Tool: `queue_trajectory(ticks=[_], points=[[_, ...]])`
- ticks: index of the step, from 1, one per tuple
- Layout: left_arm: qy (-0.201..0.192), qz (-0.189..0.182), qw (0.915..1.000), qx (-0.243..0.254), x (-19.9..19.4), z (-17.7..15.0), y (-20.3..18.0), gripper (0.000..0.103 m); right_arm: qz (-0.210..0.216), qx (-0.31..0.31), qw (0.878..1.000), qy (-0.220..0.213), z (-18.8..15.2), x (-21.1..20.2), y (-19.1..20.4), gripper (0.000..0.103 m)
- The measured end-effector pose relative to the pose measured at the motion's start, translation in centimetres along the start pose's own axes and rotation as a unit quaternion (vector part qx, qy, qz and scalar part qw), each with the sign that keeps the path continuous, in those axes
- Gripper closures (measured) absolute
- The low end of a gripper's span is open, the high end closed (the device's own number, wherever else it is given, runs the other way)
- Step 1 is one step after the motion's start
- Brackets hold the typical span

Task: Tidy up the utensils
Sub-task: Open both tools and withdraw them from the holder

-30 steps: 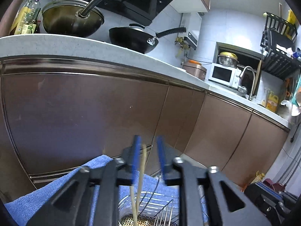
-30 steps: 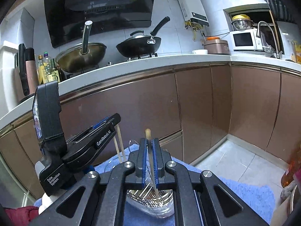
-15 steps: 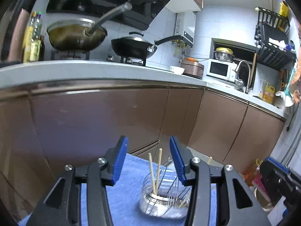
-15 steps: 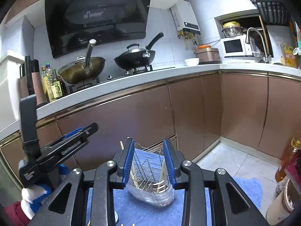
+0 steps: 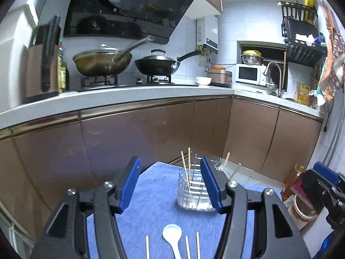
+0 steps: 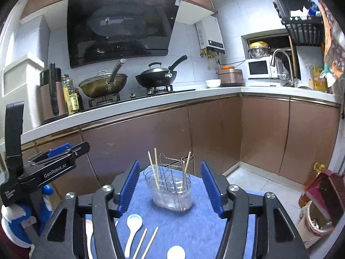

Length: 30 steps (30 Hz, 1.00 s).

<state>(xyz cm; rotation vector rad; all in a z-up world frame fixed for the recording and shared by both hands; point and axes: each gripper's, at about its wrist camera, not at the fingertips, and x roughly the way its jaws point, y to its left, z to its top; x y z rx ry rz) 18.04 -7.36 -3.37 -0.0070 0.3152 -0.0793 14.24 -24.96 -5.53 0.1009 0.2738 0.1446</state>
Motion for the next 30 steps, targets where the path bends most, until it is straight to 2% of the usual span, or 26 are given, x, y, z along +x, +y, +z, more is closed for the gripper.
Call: queue_trajectory(ticks=[3, 13, 21, 30], points=[[-0.004, 0.005, 1.0000, 0.002, -2.6, -0.9, -0.3, 0.046, -0.005, -0.015, 1.000, -0.003, -0.7, -2.1, 0.7, 0.038], [-0.007, 0.024, 0.9995, 0.022, -7.0, -2.5, -1.9, 0.045, 0.003, -0.044, 0.999, -0.028, -1.1, -6.8, 1.0, 0.037], [0.006, 0.028, 0.9988, 0.039, -7.0, -2.9, -3.7, 0.045, 0.012, -0.053, 0.998, -0.035, -1.6, -8.2, 0.4, 0.037], [0.021, 0.020, 0.9983, 0.051, -5.6, -3.4, -5.7, 0.045, 0.002, -0.041, 0.999, -0.031, -2.1, -8.5, -1.5, 0.037]])
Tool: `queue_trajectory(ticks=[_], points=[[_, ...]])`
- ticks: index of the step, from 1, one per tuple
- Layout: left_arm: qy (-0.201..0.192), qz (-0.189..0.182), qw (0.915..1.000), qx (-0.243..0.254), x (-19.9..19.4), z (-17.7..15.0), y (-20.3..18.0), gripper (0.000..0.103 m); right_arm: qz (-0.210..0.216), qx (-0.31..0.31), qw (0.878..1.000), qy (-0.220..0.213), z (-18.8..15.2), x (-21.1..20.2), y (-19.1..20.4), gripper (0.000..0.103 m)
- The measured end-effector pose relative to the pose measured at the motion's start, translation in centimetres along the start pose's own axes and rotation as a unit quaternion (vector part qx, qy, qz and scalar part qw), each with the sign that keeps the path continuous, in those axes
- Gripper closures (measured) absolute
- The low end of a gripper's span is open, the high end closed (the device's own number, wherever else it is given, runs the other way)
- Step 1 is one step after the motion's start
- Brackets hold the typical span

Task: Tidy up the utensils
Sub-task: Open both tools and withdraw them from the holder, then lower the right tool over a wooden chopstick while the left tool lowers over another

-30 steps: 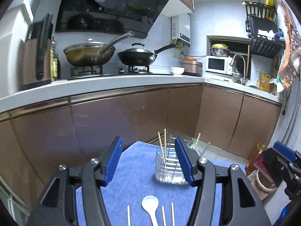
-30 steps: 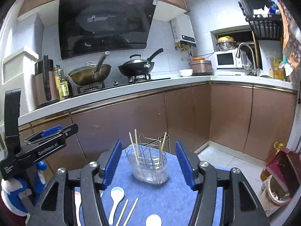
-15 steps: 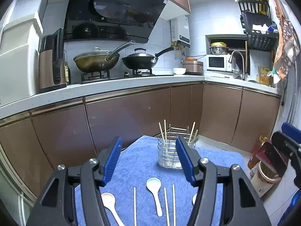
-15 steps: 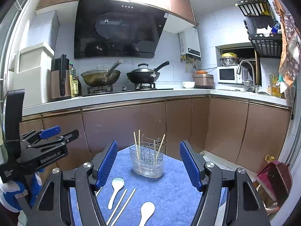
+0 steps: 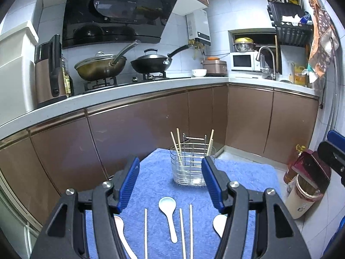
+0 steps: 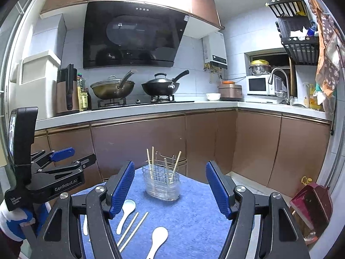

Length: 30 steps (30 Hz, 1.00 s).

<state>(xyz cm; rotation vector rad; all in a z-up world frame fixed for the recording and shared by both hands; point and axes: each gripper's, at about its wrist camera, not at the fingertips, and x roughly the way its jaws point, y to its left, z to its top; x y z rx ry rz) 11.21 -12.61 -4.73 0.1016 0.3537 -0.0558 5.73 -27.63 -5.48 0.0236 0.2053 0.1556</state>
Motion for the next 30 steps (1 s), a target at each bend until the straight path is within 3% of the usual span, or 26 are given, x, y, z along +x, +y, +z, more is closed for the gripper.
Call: queue_trajectory(ticks=[17, 25, 30], points=[[0.043, 0.021, 0.9981, 0.038, 3.8, -1.7, -1.7, 0.045, 0.014, 0.022, 0.999, 0.039, -2.3, 3.2, -2.1, 0.037], [0.071, 0.010, 0.9971, 0.026, 5.8, -2.1, -0.6, 0.045, 0.014, 0.028, 0.998, 0.058, -3.0, 4.7, -2.0, 0.037], [0.106, -0.013, 0.9942, -0.009, 7.5, -2.4, 2.4, 0.045, 0.014, 0.028, 0.997, 0.072, -3.3, 5.8, -1.4, 0.037]])
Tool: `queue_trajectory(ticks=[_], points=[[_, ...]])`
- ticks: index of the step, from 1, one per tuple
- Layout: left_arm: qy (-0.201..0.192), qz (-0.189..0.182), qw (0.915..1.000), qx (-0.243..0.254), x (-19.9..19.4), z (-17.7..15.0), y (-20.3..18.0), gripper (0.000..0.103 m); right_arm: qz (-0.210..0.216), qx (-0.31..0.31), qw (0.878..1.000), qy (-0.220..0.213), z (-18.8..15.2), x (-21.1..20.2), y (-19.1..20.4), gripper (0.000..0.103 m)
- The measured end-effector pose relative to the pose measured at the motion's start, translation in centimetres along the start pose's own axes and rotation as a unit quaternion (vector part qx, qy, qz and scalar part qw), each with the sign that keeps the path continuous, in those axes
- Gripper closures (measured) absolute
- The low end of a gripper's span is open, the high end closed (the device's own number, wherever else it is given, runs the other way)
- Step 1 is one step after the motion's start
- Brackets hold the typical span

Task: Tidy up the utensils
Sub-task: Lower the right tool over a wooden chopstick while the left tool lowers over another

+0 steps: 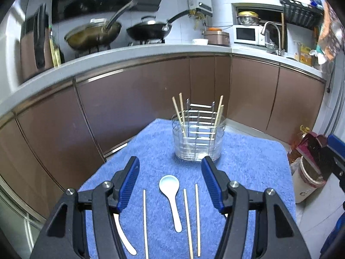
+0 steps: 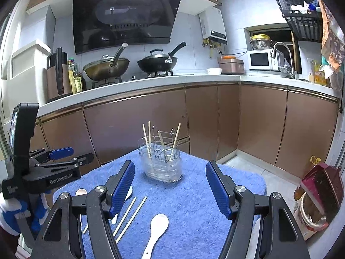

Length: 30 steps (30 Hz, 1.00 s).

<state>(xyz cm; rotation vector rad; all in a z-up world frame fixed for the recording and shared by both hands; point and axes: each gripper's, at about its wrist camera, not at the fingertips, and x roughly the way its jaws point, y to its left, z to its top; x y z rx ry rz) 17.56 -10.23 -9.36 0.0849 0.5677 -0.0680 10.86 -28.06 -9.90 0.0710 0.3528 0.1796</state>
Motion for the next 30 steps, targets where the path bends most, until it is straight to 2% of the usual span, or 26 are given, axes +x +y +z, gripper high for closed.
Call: queue_trajectory(ticks=[6, 10, 12, 16, 19, 24, 30], points=[[0.046, -0.034, 0.9975, -0.042, 2.3, -0.5, 4.3, 0.045, 0.008, 0.009, 0.999, 0.037, -0.1, 2.9, 1.3, 0.040], [0.106, -0.085, 0.9876, -0.077, 4.9, -1.4, 6.9, 0.046, 0.026, 0.020, 0.995, 0.089, -0.7, 6.3, 2.1, 0.048], [0.127, -0.103, 0.9825, -0.089, 6.0, -2.0, 7.6, 0.046, 0.043, 0.026, 0.990, 0.134, -1.3, 9.0, 2.6, 0.057], [0.168, -0.135, 0.9714, -0.099, 8.6, -3.1, 8.2, 0.047, 0.073, 0.035, 0.975, 0.206, -2.8, 13.8, 3.5, 0.066], [0.200, -0.160, 0.9617, -0.096, 10.5, -3.9, 7.9, 0.057, 0.083, 0.043, 0.962, 0.257, -4.1, 17.5, 3.8, 0.073], [0.235, -0.156, 0.9542, -0.100, 13.4, -4.7, 7.8, 0.059, 0.092, 0.053, 0.940, 0.326, -6.2, 22.5, 4.4, 0.078], [0.277, -0.128, 0.9470, -0.101, 17.2, -5.0, 8.3, 0.065, 0.078, 0.050, 0.925, 0.369, -7.6, 26.5, 5.0, 0.082]])
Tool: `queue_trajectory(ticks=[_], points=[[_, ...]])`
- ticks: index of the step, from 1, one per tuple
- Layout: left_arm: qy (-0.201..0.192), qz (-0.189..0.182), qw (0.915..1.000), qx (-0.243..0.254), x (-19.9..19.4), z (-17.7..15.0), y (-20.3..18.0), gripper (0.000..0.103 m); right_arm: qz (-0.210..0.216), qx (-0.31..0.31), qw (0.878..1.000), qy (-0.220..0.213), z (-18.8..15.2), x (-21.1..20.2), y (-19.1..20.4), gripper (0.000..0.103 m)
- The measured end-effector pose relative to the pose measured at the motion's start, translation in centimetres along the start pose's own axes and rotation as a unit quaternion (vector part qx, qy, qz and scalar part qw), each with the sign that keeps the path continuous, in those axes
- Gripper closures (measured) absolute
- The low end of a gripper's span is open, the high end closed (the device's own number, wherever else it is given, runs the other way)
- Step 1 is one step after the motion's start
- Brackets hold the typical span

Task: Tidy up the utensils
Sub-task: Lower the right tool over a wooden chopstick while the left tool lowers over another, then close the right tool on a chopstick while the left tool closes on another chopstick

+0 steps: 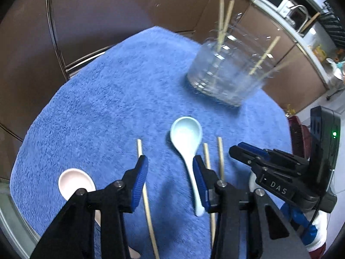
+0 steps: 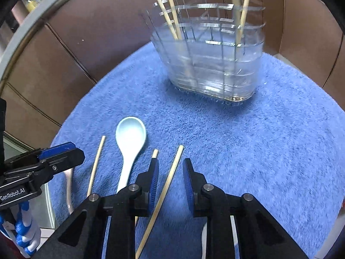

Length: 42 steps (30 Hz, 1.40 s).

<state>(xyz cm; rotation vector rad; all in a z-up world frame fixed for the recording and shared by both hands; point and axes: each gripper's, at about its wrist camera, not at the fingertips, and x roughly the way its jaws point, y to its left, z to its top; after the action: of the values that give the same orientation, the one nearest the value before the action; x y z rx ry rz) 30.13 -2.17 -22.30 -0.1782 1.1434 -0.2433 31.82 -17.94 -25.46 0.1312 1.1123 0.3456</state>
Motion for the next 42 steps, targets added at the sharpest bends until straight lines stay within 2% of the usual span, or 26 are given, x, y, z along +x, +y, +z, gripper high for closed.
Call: queue_trajectory(ticks=[9, 15, 20, 27, 34, 42], points=[[0.050, 0.026, 0.9983, -0.014, 3.9, 2.1, 1.4, 0.074, -0.028, 0.000, 0.999, 0.041, 1.3, 3.8, -0.2, 0.088], [0.075, 0.038, 0.9960, -0.029, 6.1, 2.3, 2.3, 0.082, -0.046, -0.008, 0.998, 0.039, 1.5, 4.5, 0.2, 0.092], [0.072, 0.046, 0.9959, -0.029, 6.2, 2.4, 2.6, 0.089, -0.039, 0.004, 0.999, 0.031, 1.5, 5.0, 0.0, 0.094], [0.070, 0.044, 0.9957, -0.043, 5.5, 2.3, 3.6, 0.096, -0.004, 0.029, 1.000, 0.011, 1.0, 2.7, -0.8, 0.095], [0.041, 0.031, 0.9976, -0.047, 3.2, 1.3, 3.8, 0.098, 0.029, 0.035, 0.999, -0.027, 0.1, -1.5, -0.8, 0.096], [0.017, 0.030, 0.9985, -0.043, 0.6, 0.6, 3.5, 0.099, 0.034, 0.039, 0.998, -0.045, -0.5, -3.8, -0.7, 0.096]])
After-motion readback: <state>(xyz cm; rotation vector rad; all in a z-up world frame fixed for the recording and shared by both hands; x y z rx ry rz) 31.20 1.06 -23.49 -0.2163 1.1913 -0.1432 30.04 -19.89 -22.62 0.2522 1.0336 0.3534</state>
